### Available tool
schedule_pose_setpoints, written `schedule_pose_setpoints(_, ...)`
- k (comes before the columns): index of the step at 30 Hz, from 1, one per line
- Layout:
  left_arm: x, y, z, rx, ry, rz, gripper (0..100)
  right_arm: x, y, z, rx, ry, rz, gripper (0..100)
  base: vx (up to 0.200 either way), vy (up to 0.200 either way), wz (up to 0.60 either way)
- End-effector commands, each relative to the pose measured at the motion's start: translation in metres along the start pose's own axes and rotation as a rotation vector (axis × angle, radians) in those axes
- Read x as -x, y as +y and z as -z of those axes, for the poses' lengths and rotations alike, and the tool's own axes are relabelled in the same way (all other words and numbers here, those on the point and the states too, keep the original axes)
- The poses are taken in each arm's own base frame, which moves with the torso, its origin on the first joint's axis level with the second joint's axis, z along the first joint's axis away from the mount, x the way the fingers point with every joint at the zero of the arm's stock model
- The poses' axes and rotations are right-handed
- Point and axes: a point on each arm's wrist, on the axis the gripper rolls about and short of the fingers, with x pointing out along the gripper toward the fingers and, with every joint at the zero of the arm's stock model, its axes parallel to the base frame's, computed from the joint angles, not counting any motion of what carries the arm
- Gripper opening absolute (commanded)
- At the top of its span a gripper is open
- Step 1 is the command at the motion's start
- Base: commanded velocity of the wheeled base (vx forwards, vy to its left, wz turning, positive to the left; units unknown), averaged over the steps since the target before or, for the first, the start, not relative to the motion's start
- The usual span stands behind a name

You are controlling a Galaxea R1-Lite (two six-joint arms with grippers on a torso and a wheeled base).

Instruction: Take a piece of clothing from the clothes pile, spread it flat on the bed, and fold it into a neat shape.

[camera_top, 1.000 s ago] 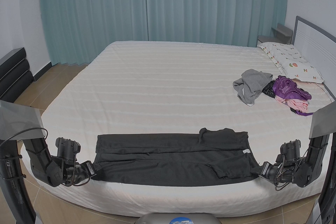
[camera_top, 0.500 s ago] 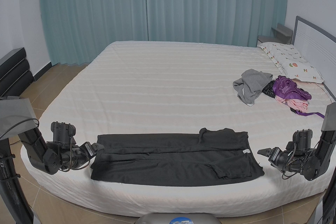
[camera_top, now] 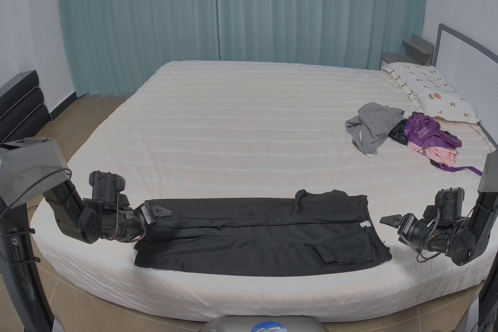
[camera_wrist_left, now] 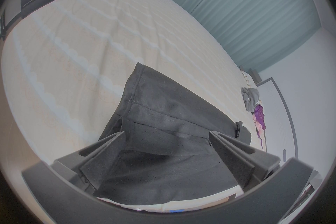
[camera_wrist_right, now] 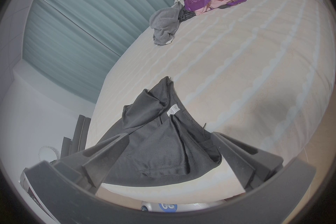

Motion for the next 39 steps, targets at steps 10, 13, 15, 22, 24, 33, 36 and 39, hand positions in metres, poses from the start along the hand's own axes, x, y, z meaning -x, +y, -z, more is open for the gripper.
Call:
schedule_pose_setpoints(10, -0.005, 0.008, 0.01, 0.002, 0.018, -0.068, 100, -0.002, -0.001, 0.003, 0.0, 0.018, 0.006, 100, 0.0, 0.0, 0.0)
schedule_pose_setpoints(13, -0.009, 0.009, 0.008, -0.004, -0.021, -0.114, 100, -0.004, -0.001, 0.006, 0.008, 0.031, 0.006, 100, 0.0, 0.0, 0.0)
schedule_pose_setpoints(15, -0.011, 0.009, 0.01, -0.007, -0.015, -0.117, 100, -0.004, 0.0, 0.007, 0.01, 0.032, 0.006, 100, 0.0, 0.0, 0.0)
schedule_pose_setpoints(22, -0.021, 0.005, 0.004, -0.008, -0.036, -0.117, 0, -0.008, 0.004, 0.01, 0.029, 0.039, -0.006, 100, 0.0, 0.0, 0.0)
schedule_pose_setpoints(24, -0.02, 0.005, 0.003, -0.006, -0.042, -0.117, 0, -0.008, 0.006, 0.01, 0.034, 0.033, -0.014, 100, 0.0, 0.0, 0.0)
schedule_pose_setpoints(33, -0.008, -0.001, -0.011, 0.065, -0.104, -0.095, 0, -0.046, 0.014, -0.001, 0.077, 0.012, -0.064, 100, 0.0, 0.0, 0.0)
schedule_pose_setpoints(36, -0.005, 0.0, -0.016, 0.079, -0.119, -0.091, 0, -0.058, 0.016, -0.004, 0.108, 0.011, -0.083, 100, 0.0, 0.0, 0.0)
schedule_pose_setpoints(39, -0.004, 0.002, -0.019, 0.108, -0.122, -0.083, 0, -0.066, 0.019, -0.004, 0.151, 0.028, -0.108, 100, 0.0, 0.0, 0.0)
